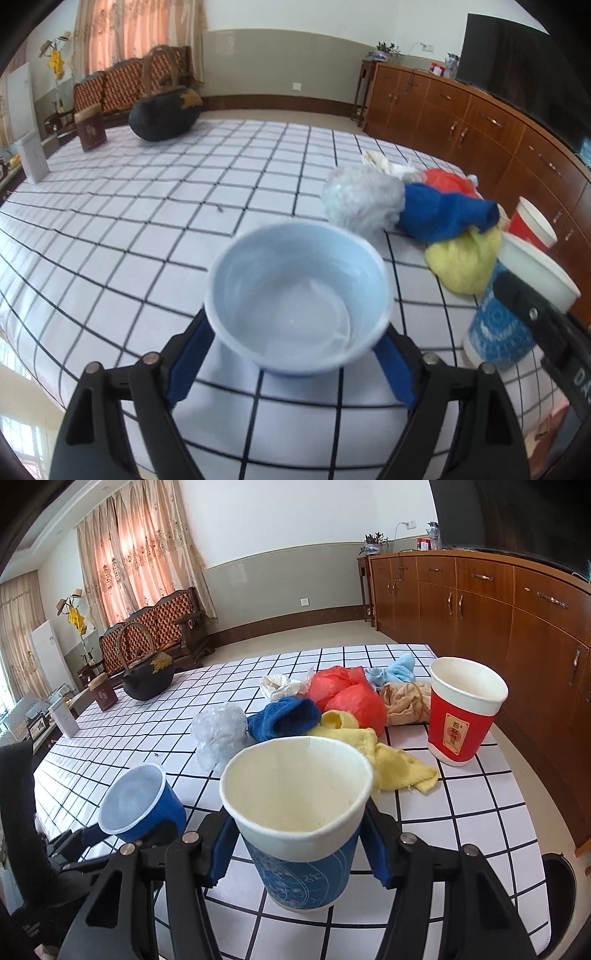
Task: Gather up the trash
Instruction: 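Lift the bowl and paper cup and carry them over the black bin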
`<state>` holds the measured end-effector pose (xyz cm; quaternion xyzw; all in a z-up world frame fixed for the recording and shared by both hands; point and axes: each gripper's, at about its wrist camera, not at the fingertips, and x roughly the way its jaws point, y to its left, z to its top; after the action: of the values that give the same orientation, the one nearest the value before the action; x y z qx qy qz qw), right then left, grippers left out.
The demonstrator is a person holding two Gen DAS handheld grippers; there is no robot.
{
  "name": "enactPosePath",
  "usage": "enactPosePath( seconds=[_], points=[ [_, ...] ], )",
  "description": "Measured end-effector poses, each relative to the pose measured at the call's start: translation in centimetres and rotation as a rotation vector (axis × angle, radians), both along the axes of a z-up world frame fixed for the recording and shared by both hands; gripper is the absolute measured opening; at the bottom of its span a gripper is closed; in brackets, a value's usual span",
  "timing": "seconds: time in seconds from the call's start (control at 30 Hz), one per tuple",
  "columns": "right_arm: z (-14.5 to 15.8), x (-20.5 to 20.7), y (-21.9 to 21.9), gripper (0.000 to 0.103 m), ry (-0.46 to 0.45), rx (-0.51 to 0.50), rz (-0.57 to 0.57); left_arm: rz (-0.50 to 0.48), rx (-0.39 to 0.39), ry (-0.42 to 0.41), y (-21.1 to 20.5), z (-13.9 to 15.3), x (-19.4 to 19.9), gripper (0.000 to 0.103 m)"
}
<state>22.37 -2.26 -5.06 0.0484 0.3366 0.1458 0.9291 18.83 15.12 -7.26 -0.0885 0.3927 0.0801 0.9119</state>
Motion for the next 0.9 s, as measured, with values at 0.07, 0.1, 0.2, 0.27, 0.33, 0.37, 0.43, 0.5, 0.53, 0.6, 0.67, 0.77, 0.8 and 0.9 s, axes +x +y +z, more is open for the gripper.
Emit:
enactPosePath(
  seconds=[0.07,0.1,0.2,0.27,0.33,0.37,0.43,0.5,0.53,0.6,0.67,0.77,0.8,0.9],
  points=[
    [0.0,0.0,0.0,0.063,0.001,-0.001,-0.003,0.003,-0.007,-0.007,0.2,-0.1,0.5,0.087],
    [0.0,0.0,0.0,0.063,0.002,-0.002,-0.003,-0.003,-0.010,-0.010,0.2,-0.2,0.7,0.087],
    [0.1,-0.1,0.0,0.063,-0.004,-0.001,-0.003,-0.011,-0.032,-0.023,0.5,-0.5,0.7,0.078],
    [0.2,-0.2,0.0,0.062,-0.012,-0.003,-0.002,0.001,-0.031,-0.032,0.6,-0.4,0.4,0.077],
    [0.3,-0.3,-0.1,0.061,-0.015,-0.001,0.000,0.010,-0.037,-0.047,0.9,-0.2,0.1,0.077],
    [0.4,-0.4,-0.2,0.060,-0.018,0.000,0.002,0.010,-0.038,-0.053,0.9,-0.1,-0.1,0.077],
    [0.6,-0.7,-0.3,0.060,-0.022,0.001,0.005,0.002,-0.032,-0.071,0.8,0.4,-0.5,0.077],
    [0.9,-1.2,-0.5,0.059,-0.026,0.006,0.008,-0.012,-0.030,-0.081,0.5,1.1,-1.2,0.077],
    [1.0,-1.4,-0.6,0.059,-0.029,0.006,0.008,-0.020,-0.029,-0.084,0.3,1.4,-1.6,0.077],
    [1.5,-2.0,-1.2,0.059,-0.036,0.009,0.004,-0.041,-0.028,-0.087,-0.3,2.0,-2.1,0.077],
    [2.0,-2.8,-2.0,0.059,-0.044,0.013,-0.007,-0.068,-0.030,-0.090,-1.1,2.7,-2.8,0.077],
    [2.6,-4.1,-3.6,0.059,-0.054,0.014,-0.028,-0.114,-0.038,-0.088,-2.8,3.3,-3.7,0.077],
    [2.8,-4.6,-4.3,0.059,-0.054,0.017,-0.038,-0.128,-0.040,-0.087,-3.4,3.4,-3.9,0.077],
    [3.1,-6.2,-6.8,0.059,-0.059,0.018,-0.083,-0.187,-0.060,-0.082,-5.9,3.8,-4.4,0.077]
  ],
)
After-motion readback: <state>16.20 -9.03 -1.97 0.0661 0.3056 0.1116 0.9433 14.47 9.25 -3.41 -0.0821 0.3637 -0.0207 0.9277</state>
